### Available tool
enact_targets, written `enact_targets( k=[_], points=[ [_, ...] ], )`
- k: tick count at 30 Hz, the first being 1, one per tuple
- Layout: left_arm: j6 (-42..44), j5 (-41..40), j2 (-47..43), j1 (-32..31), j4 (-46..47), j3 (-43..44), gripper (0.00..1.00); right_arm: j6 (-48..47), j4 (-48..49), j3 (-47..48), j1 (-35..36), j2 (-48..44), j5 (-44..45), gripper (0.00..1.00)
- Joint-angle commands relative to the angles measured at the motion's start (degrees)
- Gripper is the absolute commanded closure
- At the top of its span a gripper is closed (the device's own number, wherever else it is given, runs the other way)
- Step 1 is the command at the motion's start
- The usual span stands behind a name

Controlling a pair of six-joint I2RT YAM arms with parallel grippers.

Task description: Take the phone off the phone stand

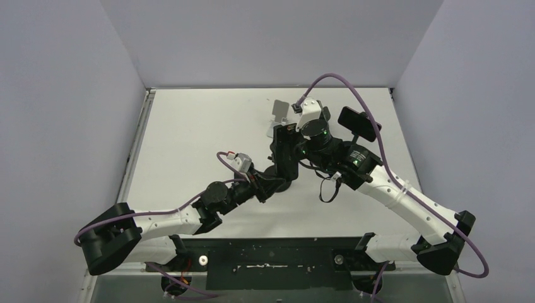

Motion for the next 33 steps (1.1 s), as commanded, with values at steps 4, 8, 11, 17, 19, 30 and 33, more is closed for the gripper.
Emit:
enact_targets(
  k=[4,8,11,17,19,30,33],
  points=[
    [-0.5,-1.8,-0.5,-0.1,3.5,0.3,1.0,-1.3,0.3,2.4,1.6,0.3,1.9,0.06],
    [-0.5,-1.8,-0.5,-0.1,3.4,0.3,1.0,-1.7,-0.1,2.7,2.2,0.6,3.4,0.06],
    [-0.5,-1.8,-0.6,-0.1,3.1,0.5,1.0,-2.0,-0.5,2.9,2.3,0.7,4.4,0.08],
    [-0.6,-1.8,-1.0,-0.1,2.8,0.3,1.0,-2.5,-1.4,3.6,2.6,0.9,5.9,0.09],
    [-0.6,-1.8,-1.1,-0.1,2.8,0.3,1.0,-2.5,-1.5,3.5,2.6,1.0,5.8,0.11],
    [-0.6,-1.7,-1.1,-0.2,2.4,0.7,1.0,-3.0,0.2,2.1,3.2,0.8,5.6,0.13],
    [-0.6,-1.7,-1.1,-0.3,2.4,0.7,1.0,-3.1,0.2,1.9,3.1,1.0,5.3,0.19]
  ],
)
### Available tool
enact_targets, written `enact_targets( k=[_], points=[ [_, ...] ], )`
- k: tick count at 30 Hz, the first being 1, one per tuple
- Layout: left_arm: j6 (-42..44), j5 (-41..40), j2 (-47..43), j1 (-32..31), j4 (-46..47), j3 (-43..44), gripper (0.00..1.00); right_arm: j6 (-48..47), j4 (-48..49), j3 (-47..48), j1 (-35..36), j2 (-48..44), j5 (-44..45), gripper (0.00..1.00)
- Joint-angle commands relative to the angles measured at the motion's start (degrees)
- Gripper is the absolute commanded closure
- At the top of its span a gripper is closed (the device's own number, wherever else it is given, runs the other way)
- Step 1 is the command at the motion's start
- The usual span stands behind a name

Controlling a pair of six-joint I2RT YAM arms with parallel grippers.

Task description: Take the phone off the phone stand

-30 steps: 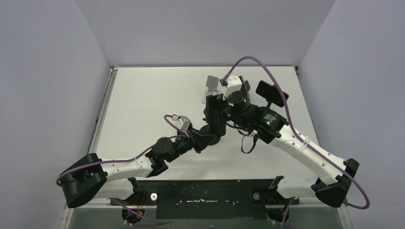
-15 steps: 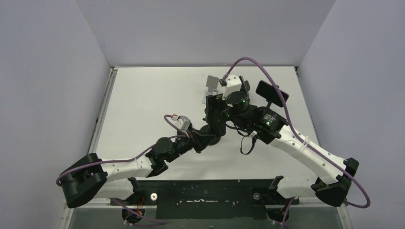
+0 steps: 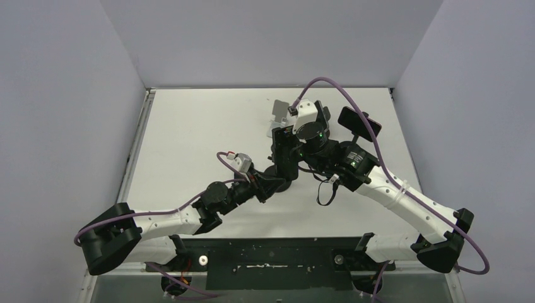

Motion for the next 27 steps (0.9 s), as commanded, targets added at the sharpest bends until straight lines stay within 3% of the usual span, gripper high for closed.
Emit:
enact_targets(
  k=[1,7,9,11,15,21,27],
  points=[
    [-0.6,-1.5,-1.1,-0.3,2.4,0.7,1.0,-1.3,2.0,0.6,0.4,0.0,1.0,0.21],
    [-0.6,-1.5,-1.5,-0.3,2.4,0.6,0.99,-1.4,2.0,0.4,0.4,-0.2,1.2,0.41],
    [-0.6,-1.7,-2.1,-0.3,2.4,0.3,0.87,-1.4,1.9,0.4,0.4,-0.4,1.4,0.46],
    [-0.6,-2.1,-3.2,-0.3,2.1,0.1,0.74,-1.4,1.6,0.4,0.4,-0.6,1.5,0.48],
    [-0.1,-3.1,-6.3,-0.3,-0.9,0.1,0.59,-1.3,1.2,0.7,0.4,-0.7,1.5,0.5],
    [2.9,-5.5,-12.1,-0.3,-6.1,0.6,0.45,-1.2,0.8,0.3,0.4,-1.1,2.1,0.51],
    [5.2,-7.7,-13.1,0.1,-10.9,3.6,0.39,-0.7,1.3,0.2,0.4,-1.2,1.8,0.56]
  ],
)
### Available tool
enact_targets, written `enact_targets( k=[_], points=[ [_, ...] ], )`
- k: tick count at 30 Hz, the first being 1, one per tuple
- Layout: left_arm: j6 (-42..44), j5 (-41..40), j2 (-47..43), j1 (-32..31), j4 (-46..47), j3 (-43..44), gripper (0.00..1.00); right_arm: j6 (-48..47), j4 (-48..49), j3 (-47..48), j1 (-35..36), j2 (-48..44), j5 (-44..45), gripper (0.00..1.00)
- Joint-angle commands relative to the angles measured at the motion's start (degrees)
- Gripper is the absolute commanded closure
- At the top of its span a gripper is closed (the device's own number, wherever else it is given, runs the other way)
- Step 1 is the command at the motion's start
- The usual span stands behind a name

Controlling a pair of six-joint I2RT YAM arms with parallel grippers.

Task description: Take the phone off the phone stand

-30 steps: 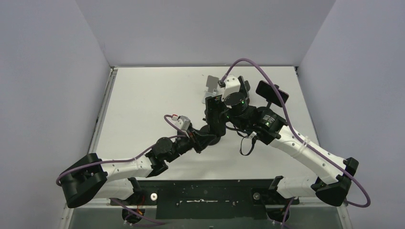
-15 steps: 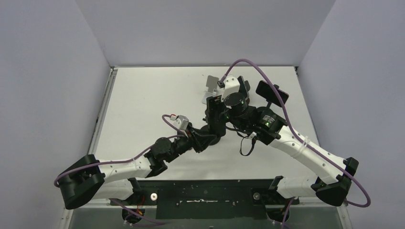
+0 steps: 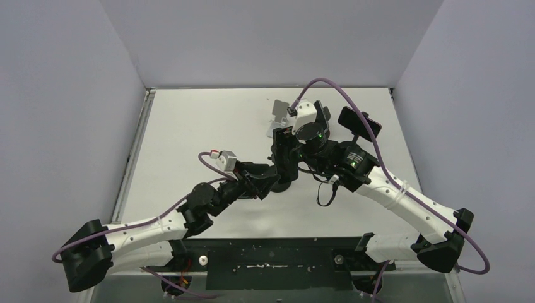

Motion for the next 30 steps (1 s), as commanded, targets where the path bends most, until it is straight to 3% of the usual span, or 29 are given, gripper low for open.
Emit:
enact_targets(
  k=[1,9,16,30],
  points=[
    [2.3,-2.1,-0.4,0.6,-3.8,3.9,0.38,-0.3,1.2,0.3,0.4,-1.1,1.6,0.58],
    [-5.7,7.2,2.4,5.4,-2.4,7.0,0.37,0.1,1.0,0.3,0.4,-1.2,1.9,0.58],
    [-9.2,12.9,5.1,8.7,-0.6,9.2,0.43,0.1,1.1,0.1,0.3,-1.3,1.9,0.58],
    [-10.3,14.2,7.4,9.2,0.8,10.6,0.61,0.1,1.3,-0.3,0.3,-1.3,1.8,0.58]
  ],
)
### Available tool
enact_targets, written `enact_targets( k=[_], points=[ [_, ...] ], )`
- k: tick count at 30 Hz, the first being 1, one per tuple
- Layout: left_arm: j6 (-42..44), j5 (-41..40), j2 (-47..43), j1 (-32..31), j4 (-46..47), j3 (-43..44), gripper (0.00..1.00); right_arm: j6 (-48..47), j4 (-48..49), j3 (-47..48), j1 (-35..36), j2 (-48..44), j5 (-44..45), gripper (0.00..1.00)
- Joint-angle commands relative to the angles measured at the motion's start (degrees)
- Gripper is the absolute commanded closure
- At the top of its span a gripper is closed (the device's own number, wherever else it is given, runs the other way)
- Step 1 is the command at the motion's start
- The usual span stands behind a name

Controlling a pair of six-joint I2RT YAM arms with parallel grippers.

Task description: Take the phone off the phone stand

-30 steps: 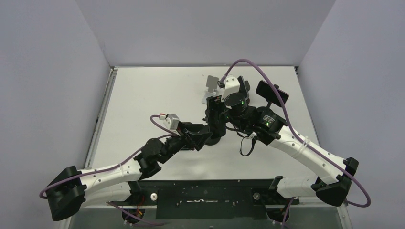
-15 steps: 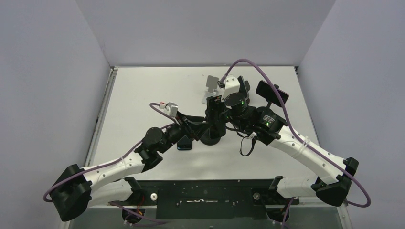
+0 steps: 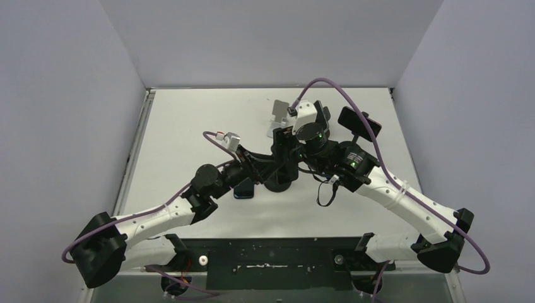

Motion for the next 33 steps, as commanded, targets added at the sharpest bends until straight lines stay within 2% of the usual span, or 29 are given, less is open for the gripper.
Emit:
enact_targets(
  k=[1,8,12,16,22,30,33],
  points=[
    [-0.5,1.3,0.0,0.4,3.6,2.5,0.63,-0.2,1.3,-0.3,0.3,-1.3,1.8,0.58],
    [-0.9,0.6,-0.5,0.4,4.3,1.0,0.65,-0.2,1.6,-0.9,0.3,-1.6,1.9,0.58],
    [-1.1,0.4,-0.9,0.4,4.1,0.8,0.58,-0.1,1.6,-1.0,0.4,-1.5,1.9,0.58],
    [-1.0,-0.2,-1.4,0.4,3.7,0.9,0.56,-0.1,1.6,-0.8,0.4,-1.3,1.9,0.58],
    [-0.9,-0.5,-2.0,0.5,3.4,0.4,0.69,-0.1,1.6,-0.7,0.4,-1.2,1.9,0.58],
    [-1.7,-1.0,-3.0,0.8,3.3,-0.5,0.67,0.1,1.4,-0.6,0.3,-1.1,1.9,0.58],
    [-1.8,-0.7,-3.0,0.9,3.6,-0.6,0.79,0.2,1.3,-0.6,0.3,-1.0,1.9,0.58]
  ],
)
